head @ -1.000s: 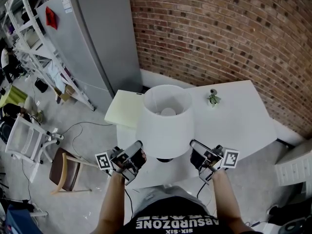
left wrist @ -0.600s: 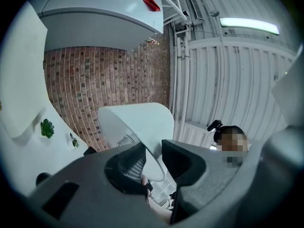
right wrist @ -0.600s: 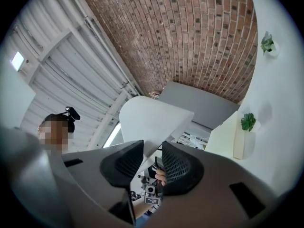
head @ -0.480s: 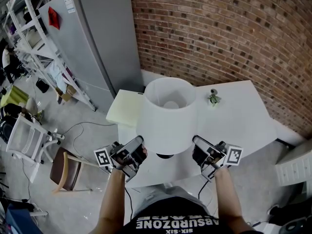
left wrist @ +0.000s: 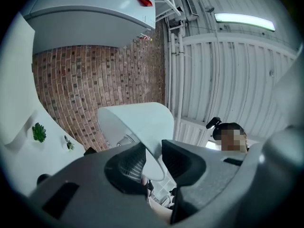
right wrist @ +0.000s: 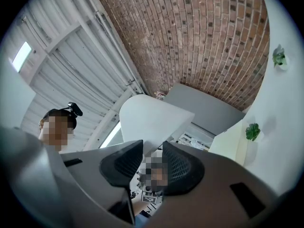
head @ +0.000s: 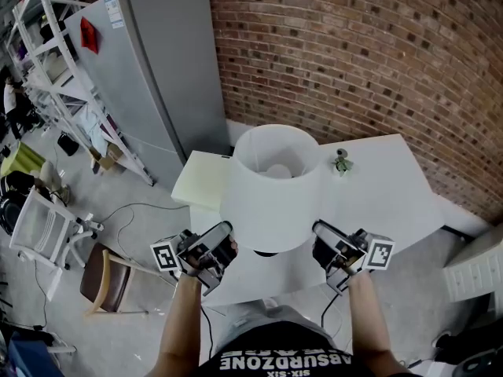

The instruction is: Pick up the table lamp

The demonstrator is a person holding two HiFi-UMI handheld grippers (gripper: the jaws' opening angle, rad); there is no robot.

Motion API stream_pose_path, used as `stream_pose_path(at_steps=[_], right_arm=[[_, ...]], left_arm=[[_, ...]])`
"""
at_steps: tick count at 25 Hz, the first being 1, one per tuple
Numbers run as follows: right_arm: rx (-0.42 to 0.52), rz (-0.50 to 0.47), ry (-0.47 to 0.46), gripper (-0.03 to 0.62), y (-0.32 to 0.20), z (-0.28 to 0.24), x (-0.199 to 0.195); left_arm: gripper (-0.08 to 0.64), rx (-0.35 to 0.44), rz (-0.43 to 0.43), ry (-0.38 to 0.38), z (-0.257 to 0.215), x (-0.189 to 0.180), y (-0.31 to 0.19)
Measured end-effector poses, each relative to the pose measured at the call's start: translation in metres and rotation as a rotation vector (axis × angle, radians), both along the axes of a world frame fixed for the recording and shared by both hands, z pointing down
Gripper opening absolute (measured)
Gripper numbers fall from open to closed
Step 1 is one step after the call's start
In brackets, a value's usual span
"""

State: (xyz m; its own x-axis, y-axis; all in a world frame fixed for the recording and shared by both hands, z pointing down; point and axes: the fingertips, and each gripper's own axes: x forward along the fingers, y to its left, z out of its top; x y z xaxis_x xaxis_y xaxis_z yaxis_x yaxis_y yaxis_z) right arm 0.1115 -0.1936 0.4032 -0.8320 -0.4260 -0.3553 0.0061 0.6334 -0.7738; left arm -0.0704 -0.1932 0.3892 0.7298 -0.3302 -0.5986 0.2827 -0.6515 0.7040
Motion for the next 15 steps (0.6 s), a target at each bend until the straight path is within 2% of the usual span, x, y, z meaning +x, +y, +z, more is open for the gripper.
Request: stream_pose_path(at_steps=[15], right_arm=[[0.066,0.017,0.006,0.126,0.022,-0.025,0.005]], left_arm=[[0.109,0.094,0.003,-0.041,-0.026,0.006,0.020]])
